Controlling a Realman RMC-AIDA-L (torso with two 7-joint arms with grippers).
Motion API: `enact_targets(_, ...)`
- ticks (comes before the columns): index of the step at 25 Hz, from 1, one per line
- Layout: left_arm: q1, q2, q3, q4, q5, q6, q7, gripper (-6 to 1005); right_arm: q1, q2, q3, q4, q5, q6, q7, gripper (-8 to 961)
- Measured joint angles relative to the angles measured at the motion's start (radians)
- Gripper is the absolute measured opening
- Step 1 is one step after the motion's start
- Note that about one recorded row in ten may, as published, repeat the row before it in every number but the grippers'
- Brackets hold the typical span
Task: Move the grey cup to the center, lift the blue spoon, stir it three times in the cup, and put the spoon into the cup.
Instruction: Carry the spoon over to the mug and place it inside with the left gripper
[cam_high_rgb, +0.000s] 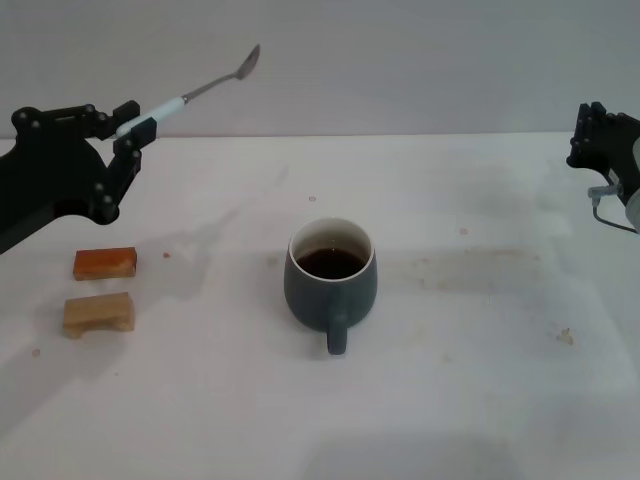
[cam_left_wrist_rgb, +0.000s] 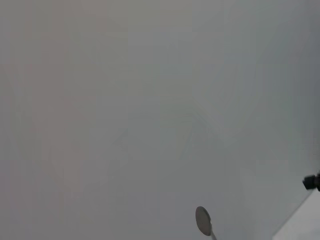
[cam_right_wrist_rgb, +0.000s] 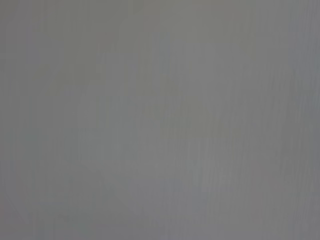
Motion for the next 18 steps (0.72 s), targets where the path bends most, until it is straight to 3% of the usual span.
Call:
enact_targets(6,0.004,0.023,0.002,-0.048,0.000,-0.082,0.005,177,0.000,0.000,0.000,0.002,0.000,0.003,0.000,74)
enact_targets(12,0.005,0.021,-0.003,-0.047,0.000,-0.095,0.005,178,-0.004,0.000,0.006,0.003,0.000,0.006,0.000,74)
enact_targets(13,0.005,-0.027,-0.042,-0.035,-0.001,-0.163,0.017,178,-0.006,0.000,0.007,0.003,0.000,0.006,0.000,74)
enact_targets(15,0.005,-0.027,-0.042,-0.035,-0.001,-0.163,0.017,179,-0.008,0.000,0.010,0.004,0.000,0.006,0.000,74)
enact_targets(16,0.003,-0.046,-0.060,-0.036,-0.001,-0.209,0.031,179,-0.008,0.000,0.010,0.004,0.000,0.006,0.000,74)
enact_targets(18,0.003,-0.046,-0.060,-0.036,-0.001,-0.209,0.031,179,-0.010,0.000,0.012,0.004,0.000,0.006,0.000,73)
